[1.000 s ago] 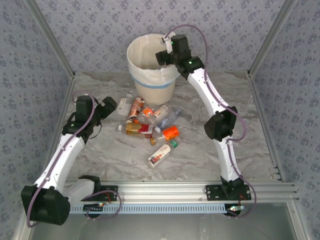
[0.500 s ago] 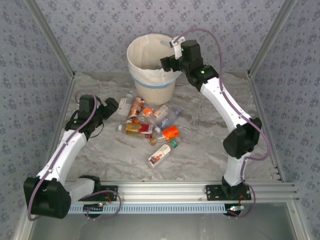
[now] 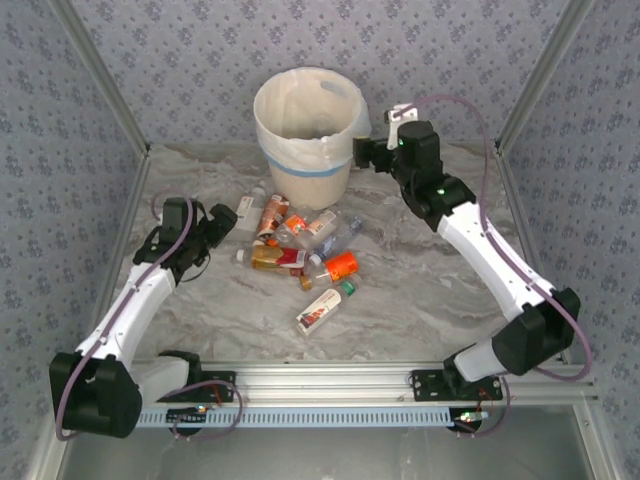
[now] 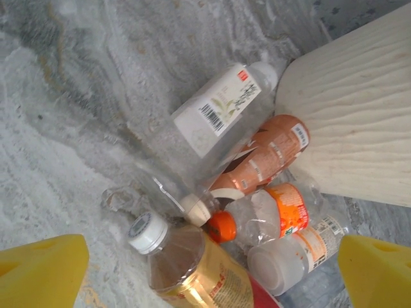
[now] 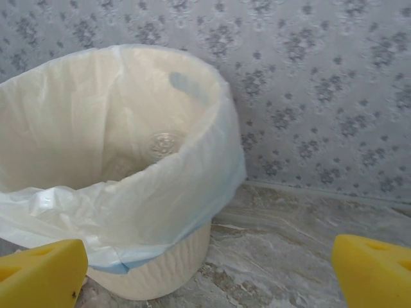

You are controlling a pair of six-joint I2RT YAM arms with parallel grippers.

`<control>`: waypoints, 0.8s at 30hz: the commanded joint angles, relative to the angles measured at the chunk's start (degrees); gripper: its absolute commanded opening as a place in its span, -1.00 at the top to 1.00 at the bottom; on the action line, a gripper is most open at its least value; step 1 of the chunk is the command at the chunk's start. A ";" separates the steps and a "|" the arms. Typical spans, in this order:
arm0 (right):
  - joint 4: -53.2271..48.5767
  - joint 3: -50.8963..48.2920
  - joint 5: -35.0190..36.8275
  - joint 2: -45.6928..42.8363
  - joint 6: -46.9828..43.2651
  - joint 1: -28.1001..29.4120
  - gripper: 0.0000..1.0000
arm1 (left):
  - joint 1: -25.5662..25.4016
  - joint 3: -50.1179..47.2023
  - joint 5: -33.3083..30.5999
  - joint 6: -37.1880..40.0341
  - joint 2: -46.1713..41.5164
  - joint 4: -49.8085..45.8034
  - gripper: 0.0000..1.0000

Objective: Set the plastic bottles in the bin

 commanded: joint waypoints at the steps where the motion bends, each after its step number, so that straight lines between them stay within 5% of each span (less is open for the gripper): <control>1: -0.61 -4.41 4.94 -4.15 6.85 -0.56 -1.00 | -0.74 -1.57 -0.59 -4.34 -2.49 0.33 -0.99; 11: -2.45 -22.52 10.01 -14.51 20.15 -3.50 -1.00 | -14.99 -6.10 -10.81 -18.29 -3.20 -0.60 -0.99; 24: -2.40 -27.63 13.32 -20.57 26.04 -4.79 -1.00 | -22.32 -3.30 -13.66 -32.07 7.39 3.36 -0.99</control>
